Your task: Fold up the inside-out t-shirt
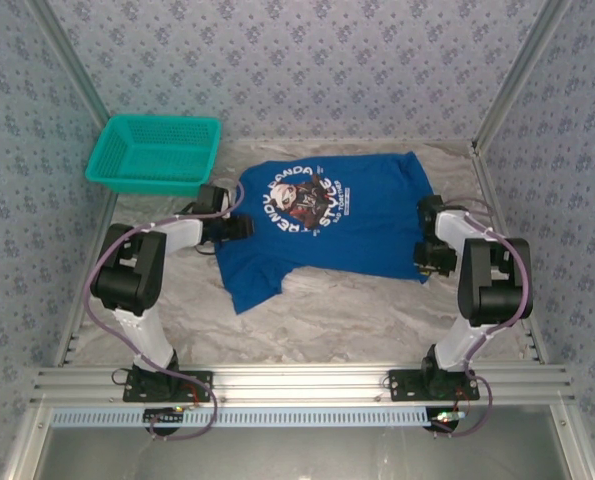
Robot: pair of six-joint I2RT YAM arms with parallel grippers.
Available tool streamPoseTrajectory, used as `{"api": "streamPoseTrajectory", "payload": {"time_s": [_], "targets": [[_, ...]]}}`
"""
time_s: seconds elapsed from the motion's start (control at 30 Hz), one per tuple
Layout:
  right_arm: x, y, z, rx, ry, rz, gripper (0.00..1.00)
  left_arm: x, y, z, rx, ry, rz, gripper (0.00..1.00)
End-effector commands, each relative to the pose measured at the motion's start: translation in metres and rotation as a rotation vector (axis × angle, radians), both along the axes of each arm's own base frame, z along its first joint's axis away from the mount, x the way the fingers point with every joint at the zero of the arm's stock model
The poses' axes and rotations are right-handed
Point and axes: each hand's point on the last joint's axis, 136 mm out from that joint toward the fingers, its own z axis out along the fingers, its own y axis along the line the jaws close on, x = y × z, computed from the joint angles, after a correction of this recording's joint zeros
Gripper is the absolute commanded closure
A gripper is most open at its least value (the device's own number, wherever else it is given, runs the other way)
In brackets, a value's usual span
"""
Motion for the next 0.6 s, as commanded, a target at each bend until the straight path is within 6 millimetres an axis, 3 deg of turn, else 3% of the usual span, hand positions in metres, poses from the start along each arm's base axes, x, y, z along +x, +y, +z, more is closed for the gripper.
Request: {"api": "streamPoseTrajectory", "payload": {"time_s": [0.0,0.13,0.2,0.3,0.37,0.43,0.57], "targets": [[0.0,-0.024,0.01,-0.088,0.022,-0.036,0.71,-0.02,0.018,-0.036,0.04,0.119,0.04,0.34],[0.006,-0.046,0.019,-0.156,0.031,-0.068,0.74,-0.018,0.022,-0.036,0.039,0.119,0.057,0.34],[0.012,-0.048,0.023,-0.16,0.021,-0.069,0.76,-0.017,0.023,-0.035,0.037,0.114,0.06,0.34],[0.017,-0.017,0.027,-0.051,-0.039,-0.029,0.75,-0.018,0.021,-0.035,0.028,0.114,0.054,0.34],[0.011,0.024,0.026,0.108,-0.091,0.01,0.68,-0.017,0.02,-0.033,0.024,0.109,0.051,0.34],[-0.002,0.052,0.023,0.219,-0.096,0.02,0.61,-0.017,0.02,-0.031,0.022,0.106,0.051,0.34],[-0.024,0.073,0.009,0.254,-0.048,0.04,0.55,-0.017,0.018,-0.03,0.008,0.105,0.047,0.34]]}}
